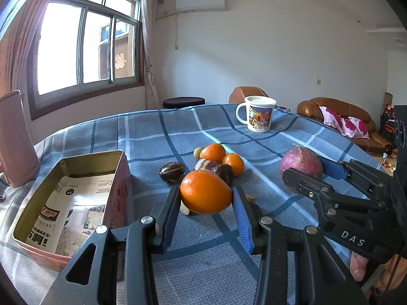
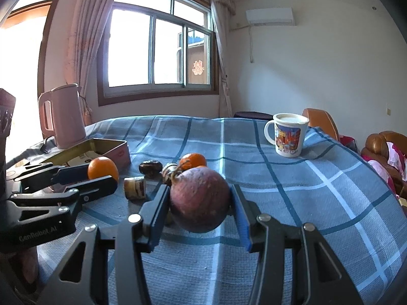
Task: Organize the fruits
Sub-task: 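Carry the purple fruit with right tool while left tool carries the orange to the tin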
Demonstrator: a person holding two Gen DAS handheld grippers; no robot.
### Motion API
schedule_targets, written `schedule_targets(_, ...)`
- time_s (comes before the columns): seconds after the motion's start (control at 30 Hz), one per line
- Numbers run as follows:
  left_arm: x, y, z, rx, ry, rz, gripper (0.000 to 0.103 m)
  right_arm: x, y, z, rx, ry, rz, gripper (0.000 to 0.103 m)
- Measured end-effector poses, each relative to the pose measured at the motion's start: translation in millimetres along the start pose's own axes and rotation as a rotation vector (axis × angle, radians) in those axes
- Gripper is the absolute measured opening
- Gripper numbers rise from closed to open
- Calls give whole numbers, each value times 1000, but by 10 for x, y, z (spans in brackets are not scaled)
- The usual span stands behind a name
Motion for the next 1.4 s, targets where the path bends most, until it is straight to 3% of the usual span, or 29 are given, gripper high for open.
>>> schedule_targets(0.43, 94, -18, 43, -23, -13, 51, 44, 61, -10, -6, 3, -4, 40, 50)
schedule_targets(0.7, 238, -138, -50, -30, -70, 98, 44, 65, -17, -31, 28, 10, 33, 50)
schedule_targets(0.97, 284, -214, -277, -17, -153, 67, 44, -4, -102, -124, 41, -9, 2, 50)
schedule_targets(1.4, 382, -287, -763, 30, -248, 48, 44, -139, -451, -591, 140, -73, 14, 51)
Point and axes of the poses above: each gripper's, at about its wrist camera, not at the fingertips, and x roughly against the way its jaws point, z to its right, y to its underside, the point moved 5 cm from there along -x, roughly the way its jaws point, and after that the axes turned 4 degrees about y, right-handed, at the moved point
